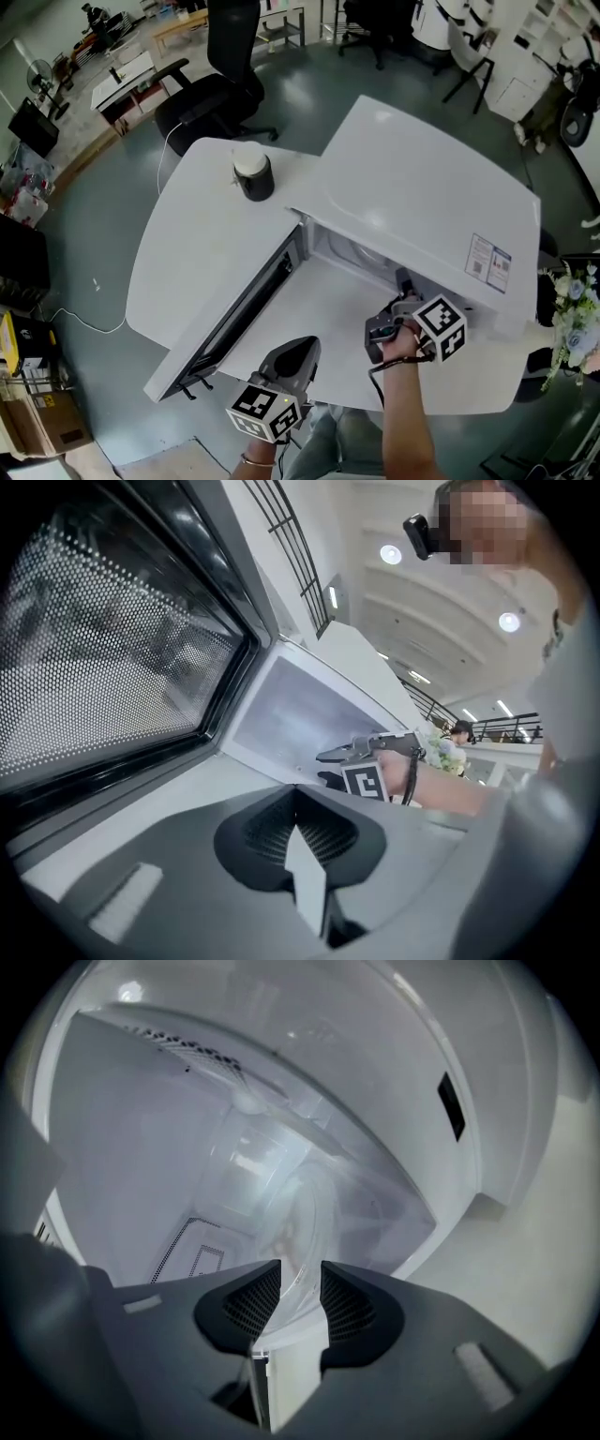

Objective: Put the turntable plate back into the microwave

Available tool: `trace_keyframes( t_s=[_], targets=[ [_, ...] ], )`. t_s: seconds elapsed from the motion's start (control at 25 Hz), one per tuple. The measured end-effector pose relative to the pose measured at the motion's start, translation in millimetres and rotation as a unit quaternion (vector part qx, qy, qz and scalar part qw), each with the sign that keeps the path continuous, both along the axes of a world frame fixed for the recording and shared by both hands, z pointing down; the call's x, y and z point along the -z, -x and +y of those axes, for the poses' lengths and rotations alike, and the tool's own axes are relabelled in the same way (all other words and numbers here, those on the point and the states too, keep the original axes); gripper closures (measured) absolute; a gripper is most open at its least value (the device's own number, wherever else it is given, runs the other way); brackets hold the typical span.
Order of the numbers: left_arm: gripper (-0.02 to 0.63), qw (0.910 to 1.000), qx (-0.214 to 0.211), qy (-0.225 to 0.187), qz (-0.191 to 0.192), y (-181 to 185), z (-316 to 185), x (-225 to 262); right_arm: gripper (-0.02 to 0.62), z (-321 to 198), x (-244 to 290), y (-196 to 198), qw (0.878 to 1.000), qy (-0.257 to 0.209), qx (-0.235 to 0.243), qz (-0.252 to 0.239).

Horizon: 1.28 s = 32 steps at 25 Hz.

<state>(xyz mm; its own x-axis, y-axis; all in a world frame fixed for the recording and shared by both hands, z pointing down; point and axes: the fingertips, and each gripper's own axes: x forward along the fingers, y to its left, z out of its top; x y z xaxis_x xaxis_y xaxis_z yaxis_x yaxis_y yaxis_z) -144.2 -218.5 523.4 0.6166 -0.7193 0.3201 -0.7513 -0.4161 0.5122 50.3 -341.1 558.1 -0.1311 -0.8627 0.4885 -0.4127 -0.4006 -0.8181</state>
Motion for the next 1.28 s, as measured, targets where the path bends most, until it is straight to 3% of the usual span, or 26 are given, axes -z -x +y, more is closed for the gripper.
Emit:
trace_keyframes(
  t_s=[0.2,0.76,1.28],
  targets=[
    [0.606,1.0000,0.000,-0.001,0.003,0,2,-1,0.482,-11,15,3,0.999,-0.025,0.012,0.024],
    [0.606,0.9997,0.022,-0.012,0.002,0,18,15,0.482,17,30,-1,0.998,-0.024,0.036,0.041],
    [0.606,0.9969,0.071,-0.030,-0.014,7,39,49,0.483,71,77,18,0.985,-0.064,0.131,0.095]
  ],
)
